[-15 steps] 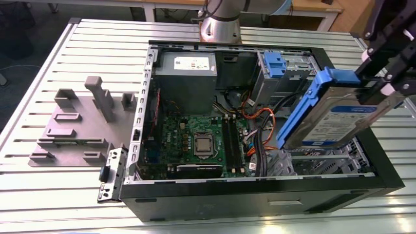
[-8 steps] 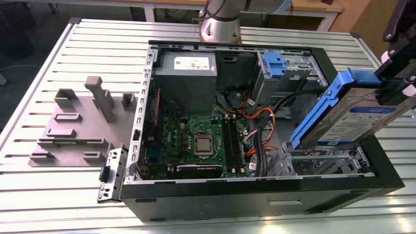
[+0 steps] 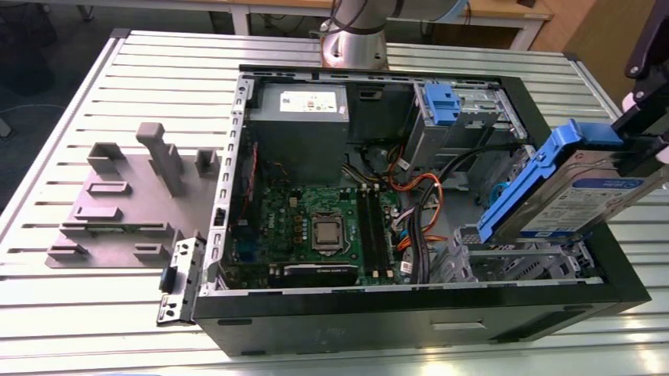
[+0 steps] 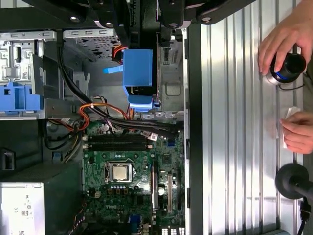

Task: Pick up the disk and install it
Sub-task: 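Pick up the disk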

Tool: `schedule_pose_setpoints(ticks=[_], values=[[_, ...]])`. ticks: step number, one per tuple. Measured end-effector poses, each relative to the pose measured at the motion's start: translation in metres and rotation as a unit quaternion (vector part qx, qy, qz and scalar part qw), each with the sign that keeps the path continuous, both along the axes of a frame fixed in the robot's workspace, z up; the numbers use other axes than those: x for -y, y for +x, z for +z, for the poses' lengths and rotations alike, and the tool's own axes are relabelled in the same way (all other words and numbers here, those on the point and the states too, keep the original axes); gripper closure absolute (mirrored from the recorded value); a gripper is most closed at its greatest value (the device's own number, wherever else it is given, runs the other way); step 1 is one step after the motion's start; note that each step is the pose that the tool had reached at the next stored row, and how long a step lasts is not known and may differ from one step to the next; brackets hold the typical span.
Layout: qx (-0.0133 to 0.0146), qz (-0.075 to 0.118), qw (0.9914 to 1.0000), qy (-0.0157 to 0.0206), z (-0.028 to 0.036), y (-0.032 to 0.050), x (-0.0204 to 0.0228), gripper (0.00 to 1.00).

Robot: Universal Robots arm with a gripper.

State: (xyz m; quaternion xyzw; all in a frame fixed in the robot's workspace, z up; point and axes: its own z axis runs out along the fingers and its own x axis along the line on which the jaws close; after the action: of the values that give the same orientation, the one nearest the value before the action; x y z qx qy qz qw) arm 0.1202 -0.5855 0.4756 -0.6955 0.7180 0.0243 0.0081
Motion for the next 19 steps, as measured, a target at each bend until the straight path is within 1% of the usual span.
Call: schedule_pose_setpoints(ticks=[5,10,12,14,16,19], values=[[0.0000,0.000,1.00000,0.0001,-0.0041,-0.0005,-0.0002,0.65],[0.0000,0.000,1.00000,0.0000,-0.0063,-0.0043,-0.0018,0.65],[0.0000,0.000,1.00000,0.0000,-0.0070,-0.0043,-0.0035,0.65],[0.0000,0.001,1.00000,0.0000,-0.0076,-0.0044,-0.0066,0.65],[0.0000,0.005,0.99998,0.0001,-0.0081,-0.0044,-0.0071,0.65],[0.0000,0.020,0.99980,0.0001,-0.0089,-0.0044,-0.0071,0.65]])
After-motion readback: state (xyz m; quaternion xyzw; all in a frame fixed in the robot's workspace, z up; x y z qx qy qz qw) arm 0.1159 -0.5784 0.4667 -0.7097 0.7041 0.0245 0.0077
